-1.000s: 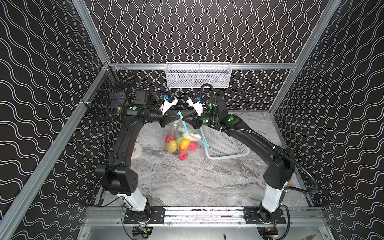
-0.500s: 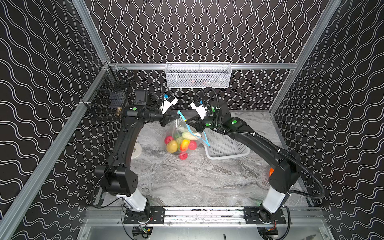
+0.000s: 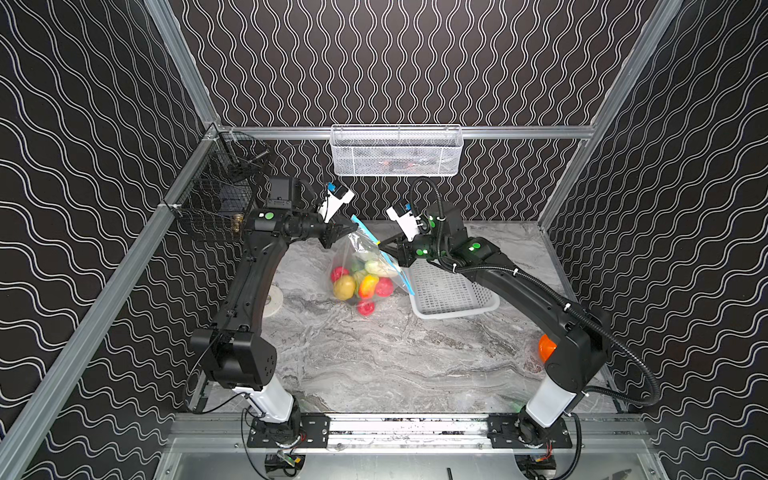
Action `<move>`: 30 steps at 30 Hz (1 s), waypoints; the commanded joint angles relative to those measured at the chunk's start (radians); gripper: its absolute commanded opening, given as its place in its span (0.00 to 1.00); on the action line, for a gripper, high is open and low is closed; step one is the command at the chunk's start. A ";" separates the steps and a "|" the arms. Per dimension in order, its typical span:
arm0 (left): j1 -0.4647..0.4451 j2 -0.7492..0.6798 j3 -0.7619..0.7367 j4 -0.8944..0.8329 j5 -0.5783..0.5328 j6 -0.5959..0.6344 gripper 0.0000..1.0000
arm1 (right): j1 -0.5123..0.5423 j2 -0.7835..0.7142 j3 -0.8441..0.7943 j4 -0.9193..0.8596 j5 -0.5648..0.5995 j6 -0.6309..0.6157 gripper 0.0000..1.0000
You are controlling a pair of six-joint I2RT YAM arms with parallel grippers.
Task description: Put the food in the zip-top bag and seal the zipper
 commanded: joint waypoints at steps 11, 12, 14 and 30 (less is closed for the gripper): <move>0.005 0.003 -0.010 0.083 -0.076 -0.076 0.00 | -0.003 -0.051 -0.042 -0.075 0.063 -0.021 0.05; 0.005 0.005 -0.008 0.084 -0.083 -0.079 0.00 | -0.003 -0.055 -0.046 -0.078 0.067 -0.021 0.05; 0.005 0.007 -0.005 0.077 -0.084 -0.073 0.00 | -0.003 -0.063 -0.053 -0.086 0.081 -0.020 0.05; 0.011 -0.015 -0.068 0.214 -0.174 -0.211 0.00 | -0.003 -0.159 -0.128 -0.165 0.154 -0.008 0.05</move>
